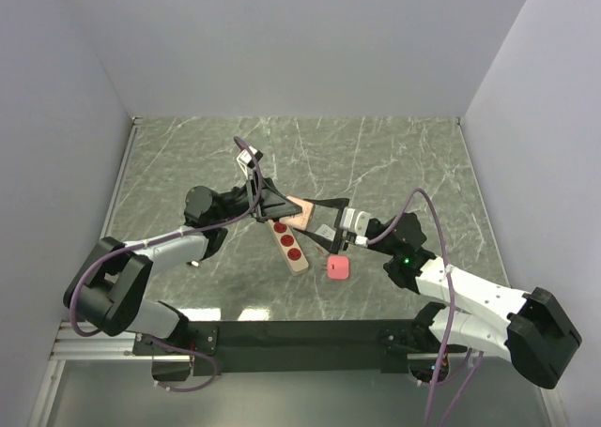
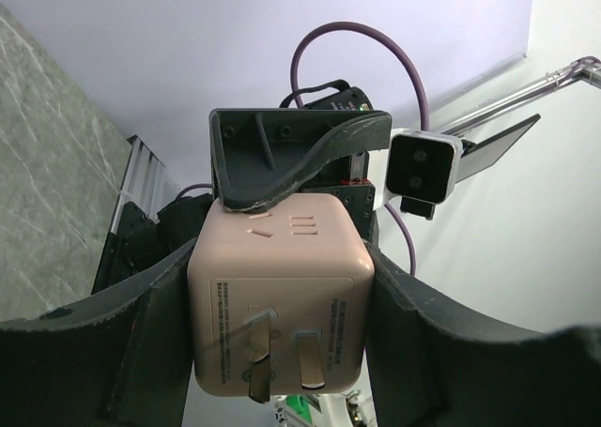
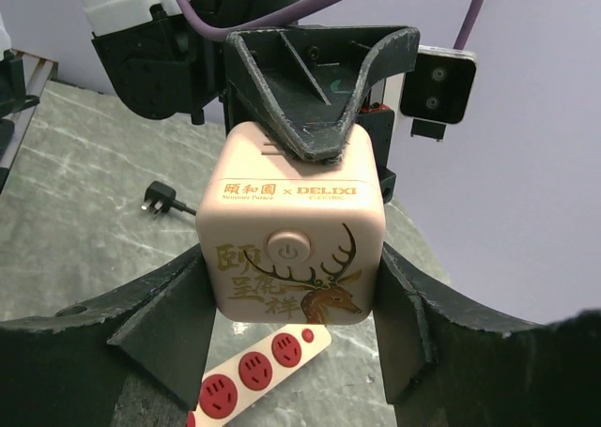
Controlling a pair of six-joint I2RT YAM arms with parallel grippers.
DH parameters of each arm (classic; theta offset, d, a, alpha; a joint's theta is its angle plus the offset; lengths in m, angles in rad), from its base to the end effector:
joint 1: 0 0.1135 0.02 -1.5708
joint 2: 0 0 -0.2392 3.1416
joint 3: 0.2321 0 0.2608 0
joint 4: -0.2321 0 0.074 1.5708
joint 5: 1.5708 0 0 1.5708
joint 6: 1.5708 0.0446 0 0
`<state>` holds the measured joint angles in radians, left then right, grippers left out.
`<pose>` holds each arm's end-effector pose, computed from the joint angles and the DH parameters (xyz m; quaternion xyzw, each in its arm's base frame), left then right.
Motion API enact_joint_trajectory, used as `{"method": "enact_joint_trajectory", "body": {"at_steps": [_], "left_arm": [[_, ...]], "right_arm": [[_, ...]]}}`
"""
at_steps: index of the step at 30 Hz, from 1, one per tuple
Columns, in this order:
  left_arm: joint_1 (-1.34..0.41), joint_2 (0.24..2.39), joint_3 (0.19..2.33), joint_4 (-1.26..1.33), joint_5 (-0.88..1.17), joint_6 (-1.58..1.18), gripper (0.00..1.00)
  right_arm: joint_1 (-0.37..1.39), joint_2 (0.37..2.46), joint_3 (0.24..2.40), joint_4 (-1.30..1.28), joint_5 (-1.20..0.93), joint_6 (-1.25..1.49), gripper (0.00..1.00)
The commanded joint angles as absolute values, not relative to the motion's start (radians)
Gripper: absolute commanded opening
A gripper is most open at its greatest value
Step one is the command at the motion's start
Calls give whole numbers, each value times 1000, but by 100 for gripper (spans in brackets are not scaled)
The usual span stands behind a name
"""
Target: Insert the plug
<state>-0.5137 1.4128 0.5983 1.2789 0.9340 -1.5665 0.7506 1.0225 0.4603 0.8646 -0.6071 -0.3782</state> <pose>0.2350 -0.1738 0.2513 0.0955 0.5981 -0.7750 0.1805 0.1637 0.1875 0.2660 -0.5059 0.3490 0.3164 0.7226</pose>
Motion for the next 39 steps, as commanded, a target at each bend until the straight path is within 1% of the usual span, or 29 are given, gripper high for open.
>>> {"method": "enact_joint_trajectory", "body": {"at_steps": [1, 2, 5, 6, 7, 8, 9, 10, 11, 12, 13, 15, 17, 20, 23, 24, 25, 27, 29, 33, 39], "left_arm": [[-520, 1404, 591, 1691, 945, -1529, 1], [-520, 1404, 591, 1677, 945, -1505, 1], [-517, 1396, 592, 1576, 940, -1422, 27], [-511, 1379, 591, 1536, 934, -1395, 48], [-505, 1368, 586, 1498, 922, -1364, 60], [-497, 1353, 586, 1400, 911, -1297, 68], [-485, 1321, 586, 1346, 902, -1258, 79], [-479, 1304, 587, 1291, 870, -1174, 82], [-473, 1284, 591, 1156, 850, -1126, 86], [-469, 1247, 601, 1091, 833, -1080, 92], [-468, 1233, 604, 1030, 810, -1007, 94], [-453, 1194, 606, 933, 770, -962, 99], [-424, 1177, 597, 914, 764, -940, 99], [-387, 1140, 584, 801, 715, -861, 99], [-364, 1088, 575, 642, 574, -747, 99], [-362, 1085, 575, 568, 486, -723, 99], [-359, 1088, 574, 546, 456, -685, 99], [-338, 1112, 557, 538, 425, -673, 100], [-313, 1140, 543, 557, 437, -676, 100], [-296, 1192, 490, 586, 416, -680, 99], [-298, 1245, 446, 627, 394, -675, 99]], "right_arm": [[761, 982, 502, 896, -577, -356, 0], [761, 977, 503, 891, -572, -356, 0], [761, 966, 521, 844, -534, -362, 0], [761, 962, 526, 807, -517, -368, 0], [761, 948, 528, 790, -500, -373, 0], [761, 942, 534, 770, -464, -376, 0], [759, 937, 537, 726, -448, -377, 0], [761, 927, 538, 709, -433, -379, 0], [761, 919, 537, 698, -402, -376, 0], [761, 908, 537, 672, -391, -373, 0], [759, 904, 537, 661, -376, -370, 0], [761, 894, 541, 617, -333, -367, 0], [759, 891, 558, 580, -307, -364, 0], [764, 902, 604, 470, -252, -353, 0], [785, 931, 643, 339, -167, -328, 0], [799, 955, 653, 315, -134, -312, 0], [804, 969, 682, 283, -114, -302, 0], [819, 1017, 719, 182, -80, -278, 0], [841, 1045, 773, 114, -48, -256, 0], [867, 1100, 827, -59, -48, -186, 0], [884, 1157, 807, -146, -46, -143, 0]]}}
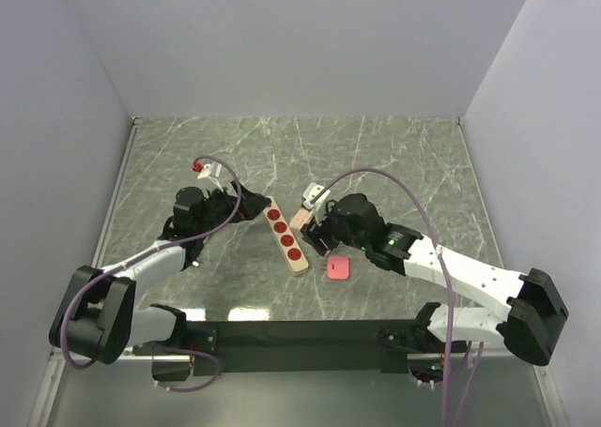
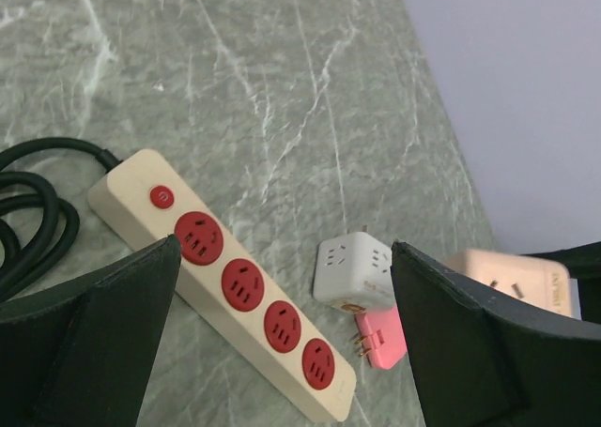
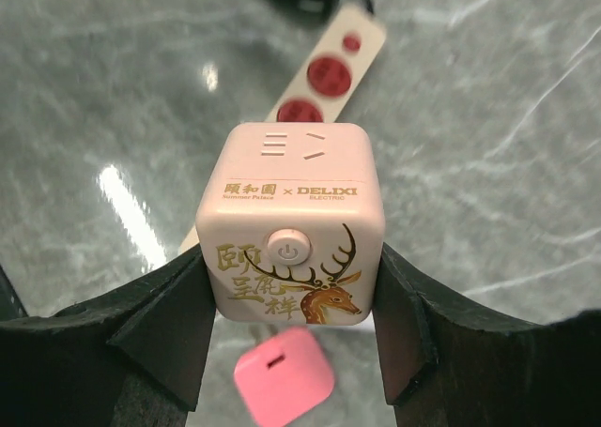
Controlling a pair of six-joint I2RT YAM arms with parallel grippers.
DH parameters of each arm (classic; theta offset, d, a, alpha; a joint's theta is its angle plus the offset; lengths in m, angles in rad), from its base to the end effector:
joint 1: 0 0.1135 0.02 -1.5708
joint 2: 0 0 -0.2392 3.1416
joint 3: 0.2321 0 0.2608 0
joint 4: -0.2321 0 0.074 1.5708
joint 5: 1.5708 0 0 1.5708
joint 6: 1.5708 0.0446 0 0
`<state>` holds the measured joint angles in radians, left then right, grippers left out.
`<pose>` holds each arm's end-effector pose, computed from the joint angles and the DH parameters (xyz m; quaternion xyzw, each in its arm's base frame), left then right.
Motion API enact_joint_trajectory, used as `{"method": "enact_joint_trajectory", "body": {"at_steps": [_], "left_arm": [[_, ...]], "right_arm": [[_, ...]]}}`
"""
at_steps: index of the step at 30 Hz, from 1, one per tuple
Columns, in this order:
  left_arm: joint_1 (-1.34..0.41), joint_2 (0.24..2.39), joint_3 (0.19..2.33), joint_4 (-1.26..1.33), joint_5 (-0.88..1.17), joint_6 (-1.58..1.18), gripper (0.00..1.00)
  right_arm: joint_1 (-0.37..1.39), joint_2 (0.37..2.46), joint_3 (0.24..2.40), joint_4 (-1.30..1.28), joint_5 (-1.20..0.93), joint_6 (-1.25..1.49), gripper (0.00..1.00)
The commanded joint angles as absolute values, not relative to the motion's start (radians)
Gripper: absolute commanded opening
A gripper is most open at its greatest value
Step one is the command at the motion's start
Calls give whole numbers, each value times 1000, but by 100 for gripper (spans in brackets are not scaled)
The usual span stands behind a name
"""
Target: Insert the plug
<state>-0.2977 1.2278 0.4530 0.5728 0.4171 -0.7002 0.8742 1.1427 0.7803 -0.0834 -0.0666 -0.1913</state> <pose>0.2579 -0.0980 0.1810 -0.0233 0.7689 -0.4368 0.4663 0.1814 0.2214 0.2461 -0.4447 0.7193 0.2050 0.4928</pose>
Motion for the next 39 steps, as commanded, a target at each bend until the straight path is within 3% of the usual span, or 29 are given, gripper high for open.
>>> {"method": "enact_joint_trajectory", "body": {"at_steps": [1, 29, 39], "left_arm": [[-296, 1256, 445, 635, 402, -681, 99], [-296, 1542, 471, 741, 383, -667, 99], [-295, 1626, 486, 802, 403, -678, 99]], "right_arm": [[884, 1161, 798, -152, -45, -135, 0], [891, 1351, 810, -265, 3, 106, 0], [911, 1293, 807, -321, 55, 153, 0]]}}
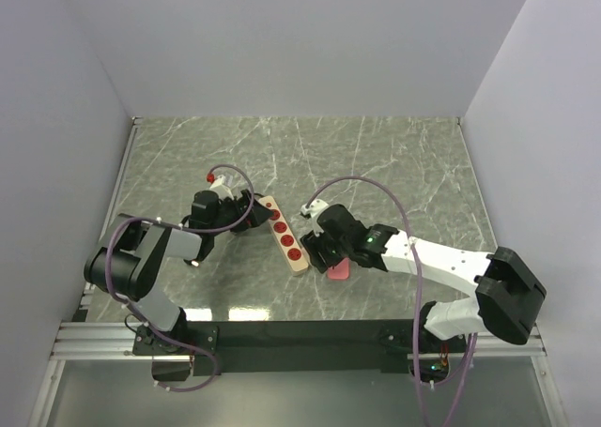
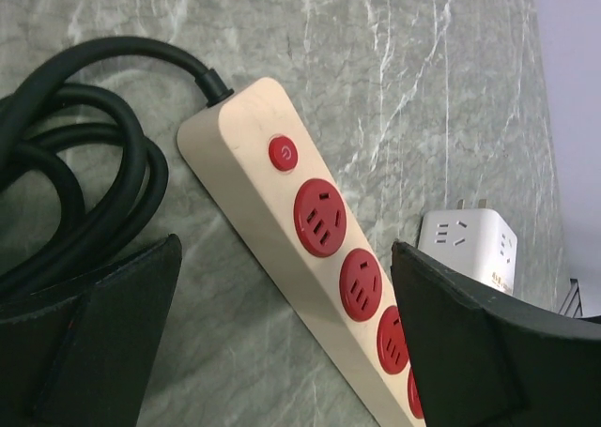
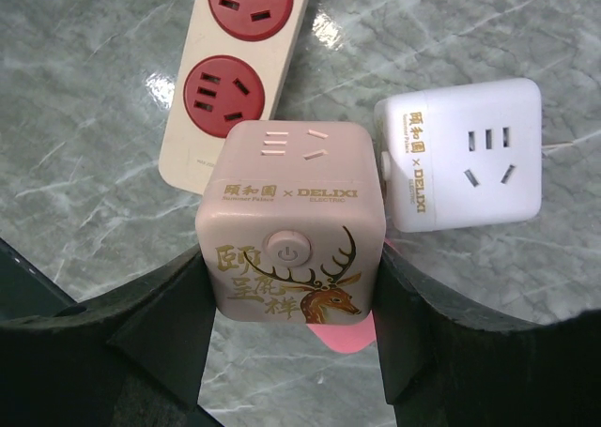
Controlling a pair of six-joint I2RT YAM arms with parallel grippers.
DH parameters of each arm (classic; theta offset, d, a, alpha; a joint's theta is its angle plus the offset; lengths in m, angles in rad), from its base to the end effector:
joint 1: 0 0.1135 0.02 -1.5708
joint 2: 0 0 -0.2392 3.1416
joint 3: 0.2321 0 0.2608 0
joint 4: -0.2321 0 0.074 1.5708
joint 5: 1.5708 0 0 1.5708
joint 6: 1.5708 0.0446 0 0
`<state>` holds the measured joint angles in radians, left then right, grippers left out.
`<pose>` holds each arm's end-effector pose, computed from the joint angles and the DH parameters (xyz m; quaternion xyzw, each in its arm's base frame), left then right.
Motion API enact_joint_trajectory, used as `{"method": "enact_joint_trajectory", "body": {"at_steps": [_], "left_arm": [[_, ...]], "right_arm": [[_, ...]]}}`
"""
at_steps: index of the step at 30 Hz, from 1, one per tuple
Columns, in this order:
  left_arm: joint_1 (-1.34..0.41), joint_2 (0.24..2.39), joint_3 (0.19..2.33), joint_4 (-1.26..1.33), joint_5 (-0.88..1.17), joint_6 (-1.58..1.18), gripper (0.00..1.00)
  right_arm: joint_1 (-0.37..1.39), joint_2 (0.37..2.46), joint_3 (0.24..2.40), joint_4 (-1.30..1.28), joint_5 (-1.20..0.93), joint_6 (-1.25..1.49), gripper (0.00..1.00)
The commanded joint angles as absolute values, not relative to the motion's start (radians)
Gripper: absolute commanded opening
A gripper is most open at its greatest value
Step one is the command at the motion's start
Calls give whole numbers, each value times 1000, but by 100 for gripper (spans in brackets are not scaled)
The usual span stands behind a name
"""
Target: Insert the plug
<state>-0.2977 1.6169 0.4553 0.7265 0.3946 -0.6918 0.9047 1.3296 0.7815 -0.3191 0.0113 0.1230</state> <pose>0.2736 -0.1019 0.0949 -0.0585 0.8313 -0.3959 0.3857 0.1780 0.2257 0.1743 -0.3558 0.8687 0.1648 0.3027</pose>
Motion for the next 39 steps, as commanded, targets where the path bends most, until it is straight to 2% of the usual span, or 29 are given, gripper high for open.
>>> {"method": "enact_joint_trajectory", "body": {"at_steps": [1, 11, 29, 39], "left_arm": [[-295, 1631, 488, 805, 408, -680, 100], [-296, 1600, 462, 844, 434, -683, 99], [-296, 1562, 439, 839, 448, -643, 100], [-298, 1572, 420, 865, 501, -586, 100]], "right_arm": [[911, 1296, 804, -316, 55, 156, 0], [933, 1364, 819, -226, 9, 163, 0], [1054, 1477, 882, -40, -293, 124, 0], [1061, 1467, 1015, -261, -229, 9, 0]]}}
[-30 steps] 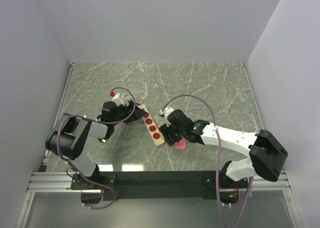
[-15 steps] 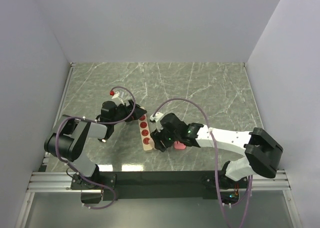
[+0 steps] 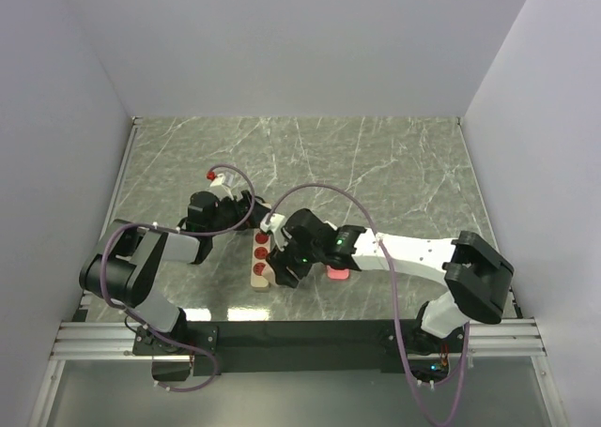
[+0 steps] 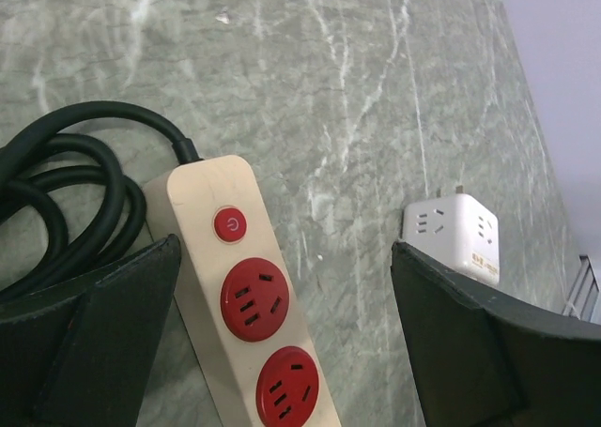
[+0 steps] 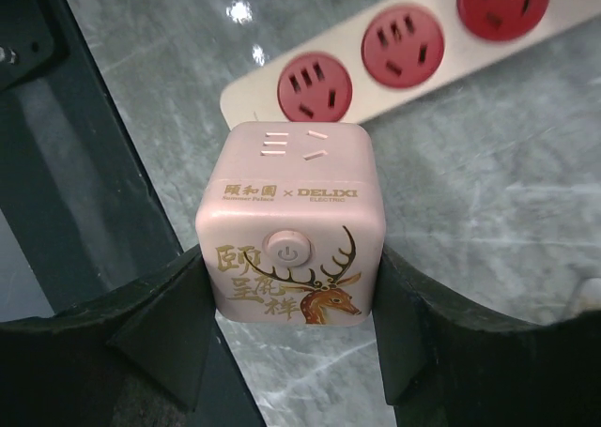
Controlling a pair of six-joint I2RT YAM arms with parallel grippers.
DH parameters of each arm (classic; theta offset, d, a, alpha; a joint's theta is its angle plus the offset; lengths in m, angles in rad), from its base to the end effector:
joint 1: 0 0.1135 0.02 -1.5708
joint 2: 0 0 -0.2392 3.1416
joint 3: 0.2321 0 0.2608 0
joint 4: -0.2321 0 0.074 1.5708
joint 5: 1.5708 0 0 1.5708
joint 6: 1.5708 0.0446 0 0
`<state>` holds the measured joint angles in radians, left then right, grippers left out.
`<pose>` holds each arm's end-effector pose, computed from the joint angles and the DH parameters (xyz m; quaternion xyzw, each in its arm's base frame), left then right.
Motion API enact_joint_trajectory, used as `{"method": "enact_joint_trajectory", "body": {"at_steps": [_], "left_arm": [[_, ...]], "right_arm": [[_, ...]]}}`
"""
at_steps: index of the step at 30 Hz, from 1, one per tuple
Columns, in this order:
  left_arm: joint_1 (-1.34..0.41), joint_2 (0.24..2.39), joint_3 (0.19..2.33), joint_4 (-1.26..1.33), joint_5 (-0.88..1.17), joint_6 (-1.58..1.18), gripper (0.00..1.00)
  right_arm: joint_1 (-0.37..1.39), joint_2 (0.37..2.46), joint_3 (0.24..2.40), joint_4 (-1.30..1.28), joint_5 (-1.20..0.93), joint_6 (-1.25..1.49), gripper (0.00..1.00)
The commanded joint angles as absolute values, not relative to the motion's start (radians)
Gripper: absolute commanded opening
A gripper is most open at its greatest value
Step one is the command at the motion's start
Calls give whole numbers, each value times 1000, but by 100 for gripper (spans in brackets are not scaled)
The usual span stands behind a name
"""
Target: Insert the plug
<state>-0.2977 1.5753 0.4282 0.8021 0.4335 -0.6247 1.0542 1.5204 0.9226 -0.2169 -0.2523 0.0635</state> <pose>0.2697 -0.1023 0.1073 -0.0080 0.8083 -0.4075 0.4248 0.1543 0.2941 0.1739 -0.4791 0.7891 0.2933 0.2485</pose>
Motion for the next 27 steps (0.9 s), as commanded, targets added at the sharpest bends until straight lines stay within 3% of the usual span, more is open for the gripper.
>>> {"method": "enact_joint_trajectory", "body": {"at_steps": [1, 15, 27], "left_arm": [[-302, 1588, 420, 877, 518, -586, 99], [-322, 1607, 408, 911, 591, -555, 98], [-331, 1654, 433, 862, 558, -538, 87]], "right_arm": [[1062, 1459, 1031, -308, -226, -29, 0], [1060, 1606, 1233, -485, -276, -242, 0], [1058, 1667, 1258, -505, -291, -290, 0]]}}
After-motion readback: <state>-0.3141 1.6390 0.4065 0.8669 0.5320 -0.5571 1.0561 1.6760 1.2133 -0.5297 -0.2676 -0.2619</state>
